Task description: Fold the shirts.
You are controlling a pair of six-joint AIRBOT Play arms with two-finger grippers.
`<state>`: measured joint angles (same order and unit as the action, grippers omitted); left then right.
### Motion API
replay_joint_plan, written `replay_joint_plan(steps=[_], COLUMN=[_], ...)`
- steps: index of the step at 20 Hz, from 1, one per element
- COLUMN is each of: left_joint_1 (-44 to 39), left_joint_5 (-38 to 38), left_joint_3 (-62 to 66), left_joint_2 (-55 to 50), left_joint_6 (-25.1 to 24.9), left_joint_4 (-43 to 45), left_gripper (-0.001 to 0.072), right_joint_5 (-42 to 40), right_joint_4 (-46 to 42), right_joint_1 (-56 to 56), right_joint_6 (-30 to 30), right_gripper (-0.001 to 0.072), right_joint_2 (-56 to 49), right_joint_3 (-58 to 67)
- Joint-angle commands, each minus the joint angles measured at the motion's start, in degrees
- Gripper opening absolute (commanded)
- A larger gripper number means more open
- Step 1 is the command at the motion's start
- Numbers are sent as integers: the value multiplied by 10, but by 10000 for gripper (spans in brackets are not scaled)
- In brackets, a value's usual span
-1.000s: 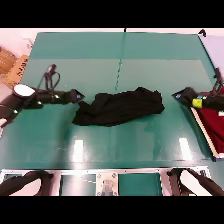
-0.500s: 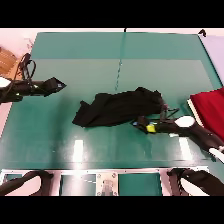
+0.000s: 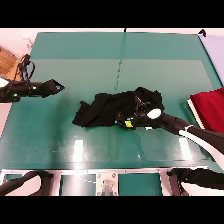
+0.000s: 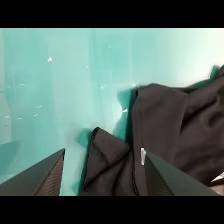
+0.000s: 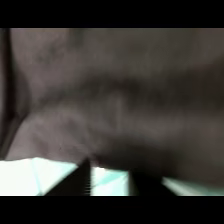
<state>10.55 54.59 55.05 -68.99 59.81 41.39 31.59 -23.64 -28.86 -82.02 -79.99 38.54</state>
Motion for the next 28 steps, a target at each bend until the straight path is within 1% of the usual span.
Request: replay_joint_plan(steps=[1,3,4,5,7,8,10,12,14,15,17,19,20,22,24,26,28], left_joint_1=[0,0,0,0,0,0,0,0,0,0,-6,-33,-56,-110,-169,-233,-294], left_joint_5=[6,6,6,6,10,13,17,17,16,19,22,19,9,-29,-84,-148,-191], left_joint_3=[1,1,1,1,1,1,1,1,-1,-5,-28,-71,-95,-130,-151,-162,-163], left_joint_2=[0,0,0,0,0,0,0,0,0,0,0,0,-1,-1,-1,-2,-26], left_joint_6=[-3,-3,-3,-3,-3,-3,-3,-3,1,3,17,17,16,16,14,12,12], left_joint_4=[2,2,2,2,2,2,2,2,2,2,-3,-5,-10,-27,-63,-90,-110], left_gripper=[556,556,556,556,556,556,556,555,556,556,556,556,556,556,556,555,555], right_joint_5=[-3,5,25,56,142,184,266,332,375,389,394,365,345,298,269,270,279], right_joint_4=[5,5,1,-16,-64,-89,-133,-162,-185,-198,-226,-285,-320,-376,-399,-398,-398], right_joint_1=[-7,-5,-1,7,37,56,111,189,284,330,384,405,415,439,464,472,470], right_joint_6=[23,40,48,47,43,29,-3,-24,-31,-31,-30,-33,-54,-87,-111,-112,-107], right_gripper=[14,13,12,11,11,11,11,11,11,12,11,12,12,11,12,12,12], right_joint_2=[-17,-14,-9,3,47,78,160,249,314,329,329,317,311,309,308,308,308], right_joint_3=[22,22,22,22,22,22,22,22,22,22,15,1,-2,-2,-2,-3,-3])
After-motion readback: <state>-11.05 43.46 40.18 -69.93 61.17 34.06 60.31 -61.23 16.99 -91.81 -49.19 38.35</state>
